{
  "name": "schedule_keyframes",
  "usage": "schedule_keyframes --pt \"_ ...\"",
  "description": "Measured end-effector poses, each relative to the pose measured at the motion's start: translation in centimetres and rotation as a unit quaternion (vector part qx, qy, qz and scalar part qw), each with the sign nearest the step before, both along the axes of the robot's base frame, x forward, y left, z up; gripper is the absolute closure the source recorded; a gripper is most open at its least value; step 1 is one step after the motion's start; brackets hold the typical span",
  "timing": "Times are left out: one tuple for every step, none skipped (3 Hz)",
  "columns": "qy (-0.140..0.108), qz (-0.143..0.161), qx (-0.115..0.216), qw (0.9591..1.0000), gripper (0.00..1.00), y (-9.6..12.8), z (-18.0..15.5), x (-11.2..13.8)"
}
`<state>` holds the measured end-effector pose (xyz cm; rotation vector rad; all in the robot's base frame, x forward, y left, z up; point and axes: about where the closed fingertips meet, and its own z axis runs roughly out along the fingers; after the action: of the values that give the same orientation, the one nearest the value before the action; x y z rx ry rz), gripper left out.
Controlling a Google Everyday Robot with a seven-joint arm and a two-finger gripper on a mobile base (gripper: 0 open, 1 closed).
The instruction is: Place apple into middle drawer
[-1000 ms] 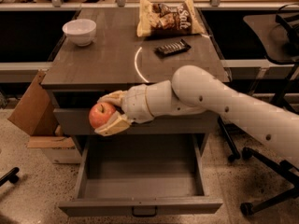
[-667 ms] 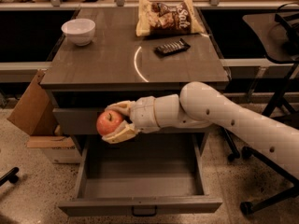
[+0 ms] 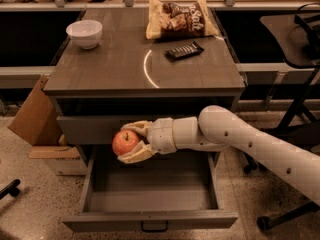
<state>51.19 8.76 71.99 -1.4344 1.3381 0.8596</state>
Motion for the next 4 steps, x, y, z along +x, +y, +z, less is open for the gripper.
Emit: schedule_keyframes --pt "0.030 0.002 -0.020 0.9993 1.00 -0.2 -2.9 -1.2" --pt "0.064 -0.012 -0.038 0.9972 1.00 -0.7 -5.3 -3.4" --pt "0.082 -0.031 -0.042 0.9953 1.00 -1.2 -7.7 -5.4" --pt "0.092 -0.051 -0.039 0.9937 1.00 -1.7 -10.7 -6.1"
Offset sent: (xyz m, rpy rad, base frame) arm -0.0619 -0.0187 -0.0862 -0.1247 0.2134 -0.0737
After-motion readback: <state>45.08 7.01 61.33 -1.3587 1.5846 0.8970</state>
